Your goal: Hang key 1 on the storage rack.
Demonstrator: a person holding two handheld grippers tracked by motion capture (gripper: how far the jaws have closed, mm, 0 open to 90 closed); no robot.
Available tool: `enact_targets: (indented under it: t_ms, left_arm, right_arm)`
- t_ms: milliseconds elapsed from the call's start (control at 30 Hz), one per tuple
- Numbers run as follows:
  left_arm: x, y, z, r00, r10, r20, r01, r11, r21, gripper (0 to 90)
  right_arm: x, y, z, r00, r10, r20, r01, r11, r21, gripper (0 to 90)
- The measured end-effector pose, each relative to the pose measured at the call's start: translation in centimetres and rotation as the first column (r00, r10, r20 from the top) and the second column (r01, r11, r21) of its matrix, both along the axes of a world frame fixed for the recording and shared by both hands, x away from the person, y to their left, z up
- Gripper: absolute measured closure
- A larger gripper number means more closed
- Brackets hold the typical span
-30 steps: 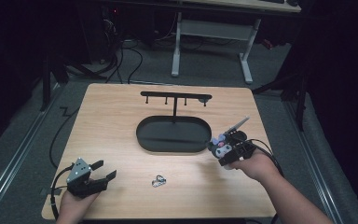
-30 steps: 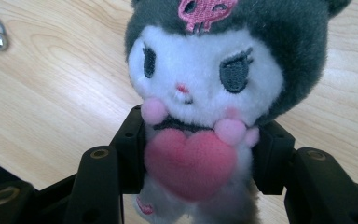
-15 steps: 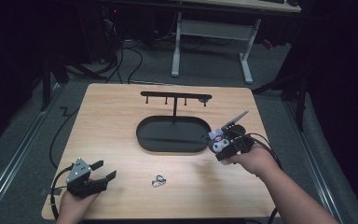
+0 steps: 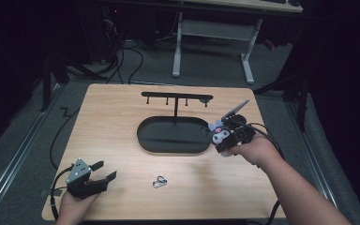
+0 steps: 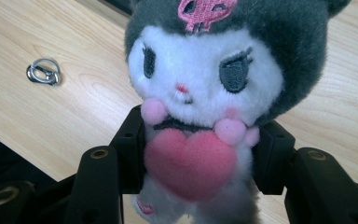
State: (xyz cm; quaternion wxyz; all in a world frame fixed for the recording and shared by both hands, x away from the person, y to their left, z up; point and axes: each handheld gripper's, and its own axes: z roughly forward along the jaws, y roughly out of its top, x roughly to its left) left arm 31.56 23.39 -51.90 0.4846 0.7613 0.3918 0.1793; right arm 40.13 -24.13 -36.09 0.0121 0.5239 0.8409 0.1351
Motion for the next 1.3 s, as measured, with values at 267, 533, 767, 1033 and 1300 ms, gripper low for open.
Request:
enact_targets:
  t_ms: [267, 533, 767, 1033, 1300]
  left_arm:
    - [0.0, 0.1, 0.0, 1.0000, -0.002, -0.001, 0.002, 1.0000, -0.002, 31.3]
    - [-0.1, 0.1, -0.1, 1.0000, 0.009, -0.005, -0.009, 0.9999, -0.010, 31.2]
    - [-0.2, 0.1, 0.0, 0.9999, 0.017, 0.005, -0.017, 0.9998, -0.007, 30.9]
    - [-0.2, 0.2, -0.1, 0.9997, 0.024, 0.003, -0.024, 0.9994, 0.026, 28.5]
    - [-0.2, 0.0, -0.2, 0.9999, 0.011, -0.002, -0.011, 0.9995, 0.029, 27.1]
  right_arm:
    - [0.9, -0.1, 1.6, 0.9999, -0.009, 0.005, 0.009, 0.9998, 0.015, 48.0]
    - [1.4, 0.1, 2.4, 0.9999, -0.007, 0.010, 0.007, 0.9991, 0.041, 47.9]
    - [1.8, 0.5, 2.7, 0.9998, 0.000, 0.020, -0.001, 0.9991, 0.043, 47.9]
    - [2.8, 0.9, 3.6, 0.9996, 0.004, 0.027, -0.005, 0.9987, 0.051, 47.9]
    - [3.7, 1.5, 4.2, 0.9991, 0.005, 0.042, -0.008, 0.9979, 0.064, 47.9]
